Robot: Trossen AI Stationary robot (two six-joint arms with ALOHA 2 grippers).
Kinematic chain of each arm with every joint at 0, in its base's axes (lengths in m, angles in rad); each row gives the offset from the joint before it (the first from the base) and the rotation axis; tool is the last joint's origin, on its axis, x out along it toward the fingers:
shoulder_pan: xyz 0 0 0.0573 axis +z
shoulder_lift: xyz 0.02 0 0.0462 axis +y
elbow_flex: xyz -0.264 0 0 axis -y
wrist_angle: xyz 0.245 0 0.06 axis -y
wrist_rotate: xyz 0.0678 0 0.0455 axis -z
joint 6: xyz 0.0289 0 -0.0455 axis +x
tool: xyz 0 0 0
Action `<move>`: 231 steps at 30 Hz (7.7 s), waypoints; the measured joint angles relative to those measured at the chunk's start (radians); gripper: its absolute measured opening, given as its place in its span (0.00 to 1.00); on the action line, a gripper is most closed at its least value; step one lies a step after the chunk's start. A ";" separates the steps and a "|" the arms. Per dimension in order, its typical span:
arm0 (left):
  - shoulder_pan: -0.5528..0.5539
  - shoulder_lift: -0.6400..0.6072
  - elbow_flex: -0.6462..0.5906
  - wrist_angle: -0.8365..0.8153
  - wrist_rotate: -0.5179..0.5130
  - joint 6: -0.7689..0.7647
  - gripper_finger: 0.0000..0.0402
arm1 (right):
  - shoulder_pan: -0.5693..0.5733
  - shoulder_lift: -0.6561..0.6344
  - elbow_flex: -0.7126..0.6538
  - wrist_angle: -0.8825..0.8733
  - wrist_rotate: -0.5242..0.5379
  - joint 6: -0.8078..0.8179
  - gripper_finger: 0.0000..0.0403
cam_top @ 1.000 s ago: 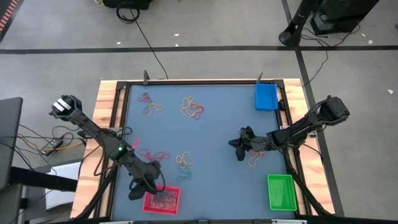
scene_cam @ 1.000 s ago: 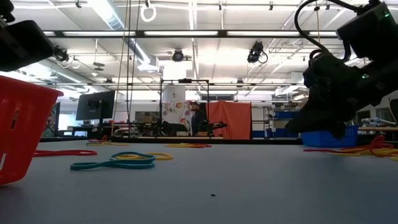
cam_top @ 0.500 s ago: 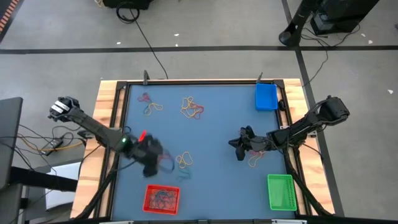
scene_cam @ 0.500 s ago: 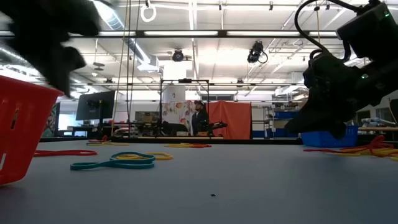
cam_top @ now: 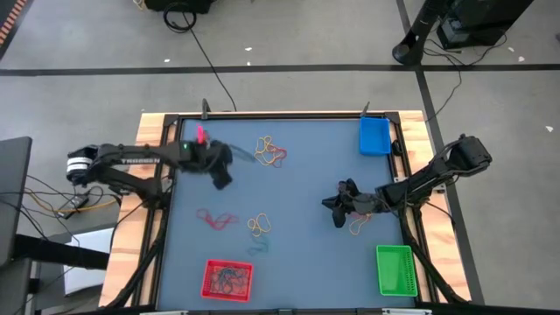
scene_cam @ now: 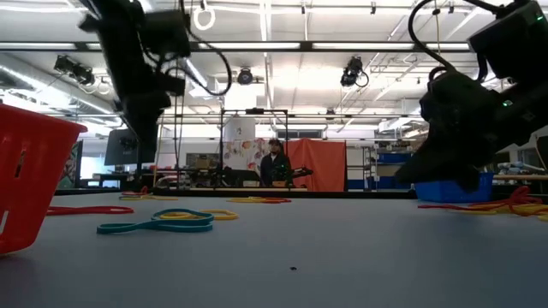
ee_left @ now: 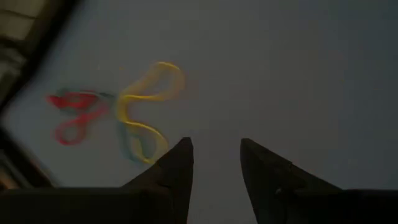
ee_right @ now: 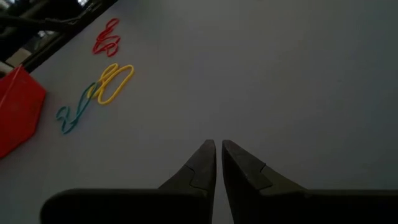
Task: Sort rubber bands into baskets
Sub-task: Put the blue rubber band into the red bin
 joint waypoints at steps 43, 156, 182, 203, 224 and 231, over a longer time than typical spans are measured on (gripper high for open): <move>0.602 0.306 -0.090 0.431 0.226 0.116 0.20 | 0.007 0.000 0.000 -0.001 0.026 -0.033 0.10; 0.576 0.178 -0.164 0.344 0.435 0.273 0.11 | 0.018 0.000 0.000 0.003 0.018 -0.029 0.10; 0.556 0.188 -0.165 0.318 0.386 0.254 0.01 | 0.018 0.000 0.000 0.003 0.017 -0.029 0.10; 0.076 -0.282 -0.038 -0.005 0.317 -0.055 0.00 | 0.043 0.000 0.000 0.010 0.009 0.022 0.10; -0.660 -0.341 -0.038 0.300 0.287 -0.304 0.00 | 0.049 0.000 0.000 0.011 0.054 0.074 0.10; -0.837 -0.314 -0.037 0.476 0.199 -0.329 0.00 | 0.049 0.000 0.000 0.010 0.055 0.072 0.10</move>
